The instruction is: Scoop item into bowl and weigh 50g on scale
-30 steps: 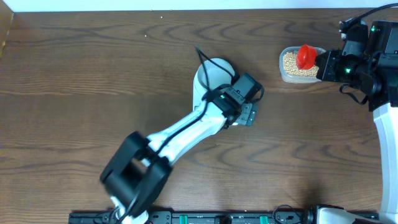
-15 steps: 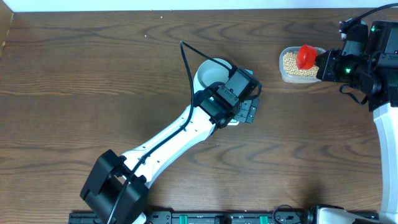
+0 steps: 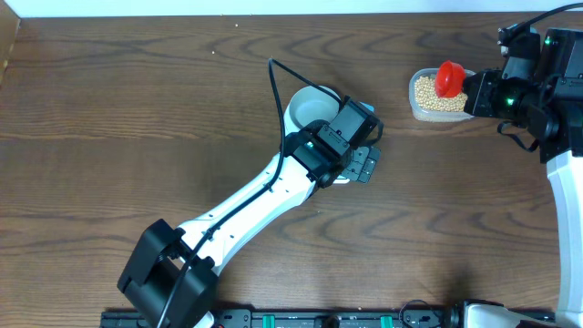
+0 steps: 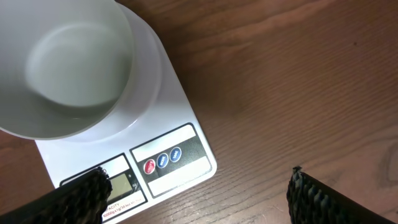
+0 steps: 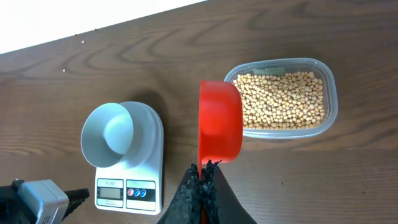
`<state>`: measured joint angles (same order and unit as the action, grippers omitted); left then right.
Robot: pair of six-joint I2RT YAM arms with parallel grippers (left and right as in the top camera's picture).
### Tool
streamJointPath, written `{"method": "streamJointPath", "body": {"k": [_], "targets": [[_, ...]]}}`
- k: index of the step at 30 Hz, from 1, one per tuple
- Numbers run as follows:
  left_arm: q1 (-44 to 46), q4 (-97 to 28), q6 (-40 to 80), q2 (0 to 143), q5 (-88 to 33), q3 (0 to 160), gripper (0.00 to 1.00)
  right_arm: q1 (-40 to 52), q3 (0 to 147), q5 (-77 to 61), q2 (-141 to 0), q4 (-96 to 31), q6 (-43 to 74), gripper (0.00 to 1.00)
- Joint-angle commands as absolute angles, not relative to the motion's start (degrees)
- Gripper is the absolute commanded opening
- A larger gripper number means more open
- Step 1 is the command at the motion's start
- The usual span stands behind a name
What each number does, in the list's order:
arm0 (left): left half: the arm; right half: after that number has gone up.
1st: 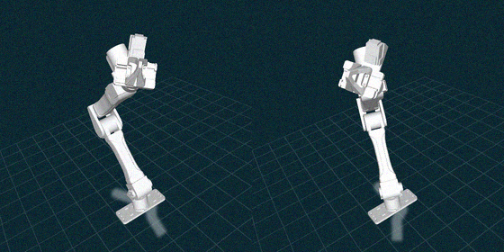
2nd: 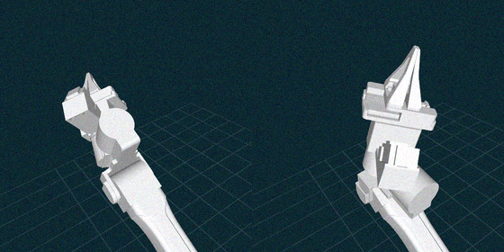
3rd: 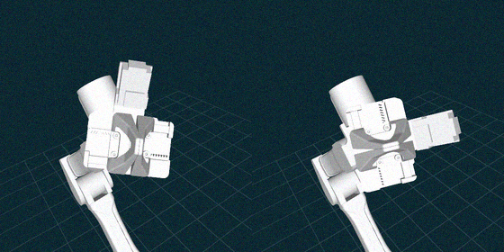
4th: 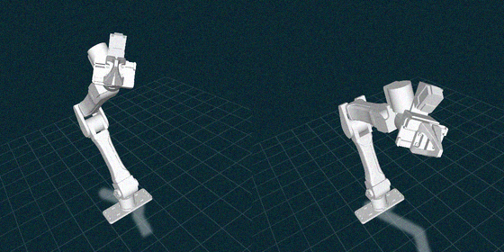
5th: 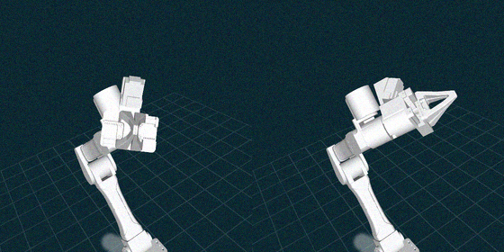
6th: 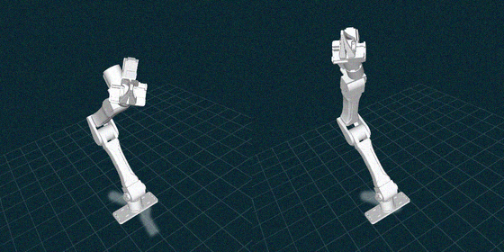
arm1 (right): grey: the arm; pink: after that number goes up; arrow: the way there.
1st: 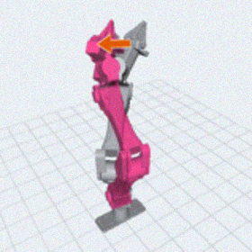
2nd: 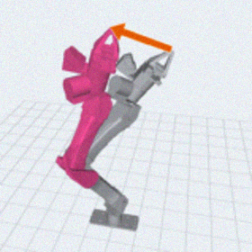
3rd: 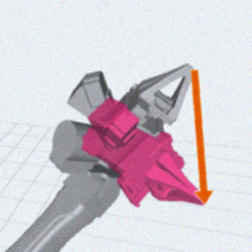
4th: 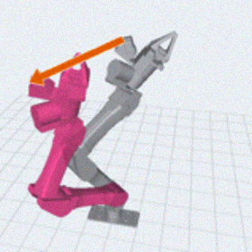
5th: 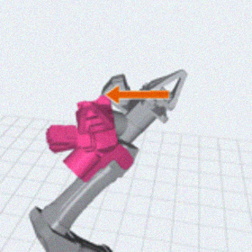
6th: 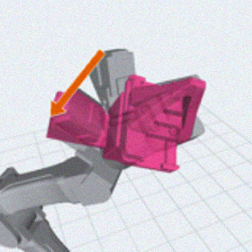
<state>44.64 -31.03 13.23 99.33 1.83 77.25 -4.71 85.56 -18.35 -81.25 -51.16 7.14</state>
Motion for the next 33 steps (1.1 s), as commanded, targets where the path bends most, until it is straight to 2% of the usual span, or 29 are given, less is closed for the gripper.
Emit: {"method": "streamJointPath", "body": {"k": [1, 20, 33], "targets": [[44.47, -30.92, 12.27, 101.27, 1.93, 77.3, 0.93, -5.04, 86.13, -18.09, -80.71, -50.98, 6.55, 0.01], [45.95, -30.79, 12.8, 110.56, -1.5, 77.08, 0.93, -5.04, 86.13, -18.09, -80.79, -51.51, 6.52, 0.01], [45.95, -30.68, 15.73, 113.38, 2.26, 77.08, 0.92, -5.04, 86.13, -17.98, -80.79, -51.86, 6.09, 0.01]]}}
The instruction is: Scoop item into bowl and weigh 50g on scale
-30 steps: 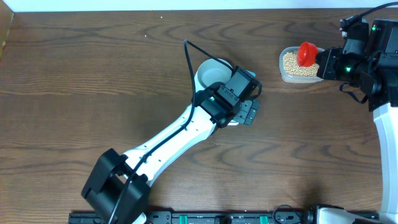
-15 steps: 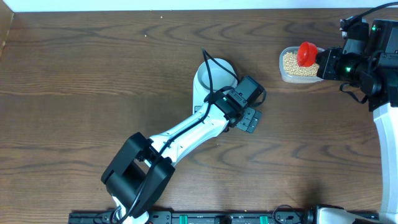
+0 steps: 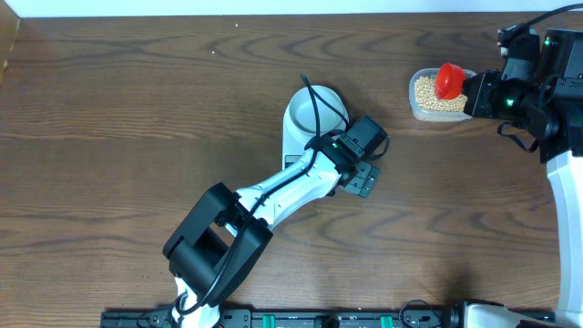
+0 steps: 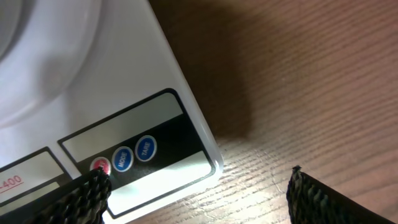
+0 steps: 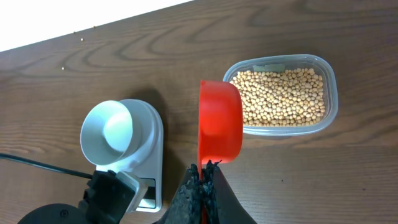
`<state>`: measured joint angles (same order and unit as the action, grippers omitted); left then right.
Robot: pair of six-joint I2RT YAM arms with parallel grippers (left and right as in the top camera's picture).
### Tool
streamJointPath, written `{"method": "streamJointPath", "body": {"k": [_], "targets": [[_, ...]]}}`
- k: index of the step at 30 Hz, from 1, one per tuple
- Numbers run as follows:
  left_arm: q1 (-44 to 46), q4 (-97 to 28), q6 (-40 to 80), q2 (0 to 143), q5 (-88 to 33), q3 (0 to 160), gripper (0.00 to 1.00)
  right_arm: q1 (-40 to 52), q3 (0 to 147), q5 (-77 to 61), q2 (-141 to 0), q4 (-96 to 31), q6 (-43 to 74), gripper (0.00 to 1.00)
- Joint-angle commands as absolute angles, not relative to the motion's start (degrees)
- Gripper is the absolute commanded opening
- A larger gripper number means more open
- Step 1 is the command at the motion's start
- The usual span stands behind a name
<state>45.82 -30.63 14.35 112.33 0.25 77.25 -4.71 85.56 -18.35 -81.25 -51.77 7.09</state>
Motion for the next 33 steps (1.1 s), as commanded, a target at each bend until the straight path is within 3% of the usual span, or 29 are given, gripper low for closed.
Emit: {"method": "streamJointPath", "body": {"k": [1, 33], "targets": [[45.95, -30.59, 15.75, 113.62, 2.26, 77.08, 0.92, -5.04, 86.13, -17.89, -80.79, -51.86, 6.09, 0.01], [45.95, -29.02, 18.11, 115.87, 5.17, 77.08, 0.93, -5.04, 86.13, -17.91, -80.79, -52.82, 6.11, 0.01]]}}
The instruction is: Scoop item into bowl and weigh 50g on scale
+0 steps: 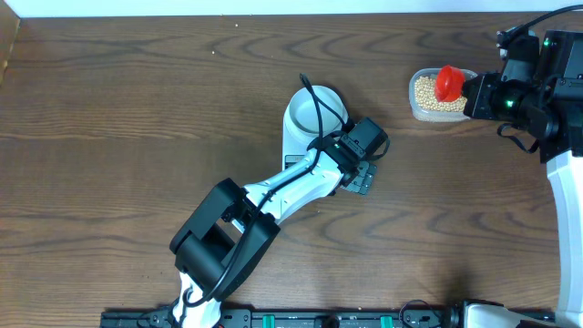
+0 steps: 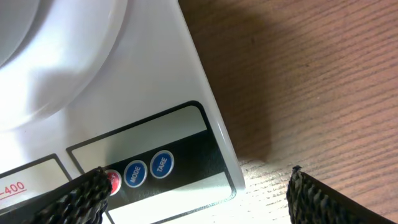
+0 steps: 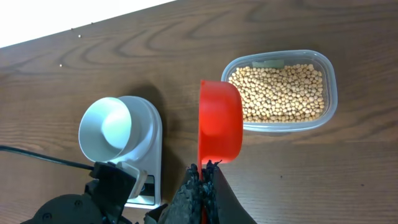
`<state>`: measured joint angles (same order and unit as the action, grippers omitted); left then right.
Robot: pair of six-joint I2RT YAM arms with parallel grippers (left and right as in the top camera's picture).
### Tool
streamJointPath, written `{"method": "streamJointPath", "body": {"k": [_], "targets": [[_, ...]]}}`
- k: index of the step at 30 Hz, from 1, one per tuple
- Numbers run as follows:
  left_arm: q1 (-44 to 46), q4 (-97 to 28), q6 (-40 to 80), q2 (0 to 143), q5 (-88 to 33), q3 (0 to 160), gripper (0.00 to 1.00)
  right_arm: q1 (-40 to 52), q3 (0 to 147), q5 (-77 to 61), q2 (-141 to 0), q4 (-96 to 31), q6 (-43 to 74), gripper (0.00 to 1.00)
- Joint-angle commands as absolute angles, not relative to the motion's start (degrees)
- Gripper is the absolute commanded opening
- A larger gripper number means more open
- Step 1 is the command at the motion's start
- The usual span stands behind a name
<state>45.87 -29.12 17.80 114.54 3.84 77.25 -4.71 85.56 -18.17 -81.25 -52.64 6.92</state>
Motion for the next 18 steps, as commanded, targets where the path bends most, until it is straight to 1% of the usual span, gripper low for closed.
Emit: {"method": "streamJointPath", "body": {"k": [1, 18], "targets": [[45.95, -29.02, 18.09, 115.87, 5.17, 77.08, 0.92, -5.04, 86.13, -17.91, -80.79, -52.9, 6.11, 0.01], [45.95, -29.19, 18.33, 115.9, 5.15, 76.64, 0.92, -5.04, 86.13, -17.91, -80.79, -53.01, 6.11, 0.01]]}}
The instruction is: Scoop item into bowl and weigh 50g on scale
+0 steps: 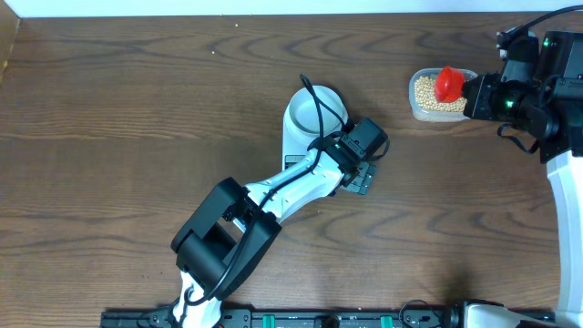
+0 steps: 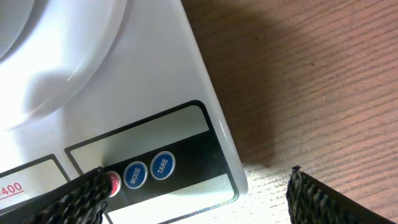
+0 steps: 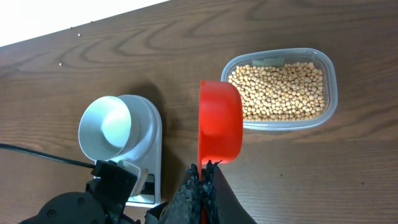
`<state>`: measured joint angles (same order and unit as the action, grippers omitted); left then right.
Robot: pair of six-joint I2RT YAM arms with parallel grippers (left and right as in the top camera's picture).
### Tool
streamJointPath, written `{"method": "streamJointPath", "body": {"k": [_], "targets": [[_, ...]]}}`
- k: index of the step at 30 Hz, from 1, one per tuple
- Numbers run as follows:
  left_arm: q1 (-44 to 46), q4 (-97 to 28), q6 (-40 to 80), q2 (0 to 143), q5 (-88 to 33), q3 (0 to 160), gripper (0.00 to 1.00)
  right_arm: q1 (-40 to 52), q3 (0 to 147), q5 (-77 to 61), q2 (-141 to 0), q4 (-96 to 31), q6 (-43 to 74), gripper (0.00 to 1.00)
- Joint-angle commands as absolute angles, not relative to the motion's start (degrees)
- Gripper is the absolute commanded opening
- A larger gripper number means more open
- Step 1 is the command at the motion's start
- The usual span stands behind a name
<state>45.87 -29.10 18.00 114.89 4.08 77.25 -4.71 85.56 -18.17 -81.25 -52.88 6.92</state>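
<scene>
A white bowl (image 1: 314,109) stands on the white scale (image 1: 293,146). My left gripper (image 2: 198,182) hangs open, low over the scale's button panel (image 2: 155,168). Its left fingertip (image 2: 93,186) overlaps the edge of the red button (image 2: 113,182), beside the blue MODE and TARE buttons. My right gripper (image 3: 202,169) is shut on the handle of a red scoop (image 3: 219,121). The scoop is held above the table beside a clear tub of soybeans (image 3: 280,87), at its left end. In the overhead view the scoop (image 1: 448,80) overlaps the tub (image 1: 428,96).
The left arm (image 1: 264,200) stretches from the front edge of the wooden table up to the scale, with its black cable (image 1: 310,100) looping over the bowl. The right arm's body (image 1: 547,82) fills the far right. A black rail (image 1: 319,319) runs along the front.
The left gripper has shifted a trifle over the button panel. The right gripper, the scoop, the bowl and the tub are where they were.
At first my left gripper hung open higher up, with the bowl and the whole panel in its view. Then it was low over the buttons, and later its left fingertip reached the red button, where it stays. My right gripper held the scoop by the tub throughout.
</scene>
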Motion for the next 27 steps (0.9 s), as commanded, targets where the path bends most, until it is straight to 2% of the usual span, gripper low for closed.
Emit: {"method": "streamJointPath", "body": {"k": [1, 27], "targets": [[45.95, -29.1, 18.31, 115.9, 5.04, 76.55, 0.93, -5.04, 86.13, -17.91, -80.79, -53.04, 6.11, 0.01], [45.95, -29.89, 18.33, 116.81, 2.96, 76.16, 0.91, -5.04, 86.13, -17.91, -80.79, -53.45, 6.09, 0.01]]}}
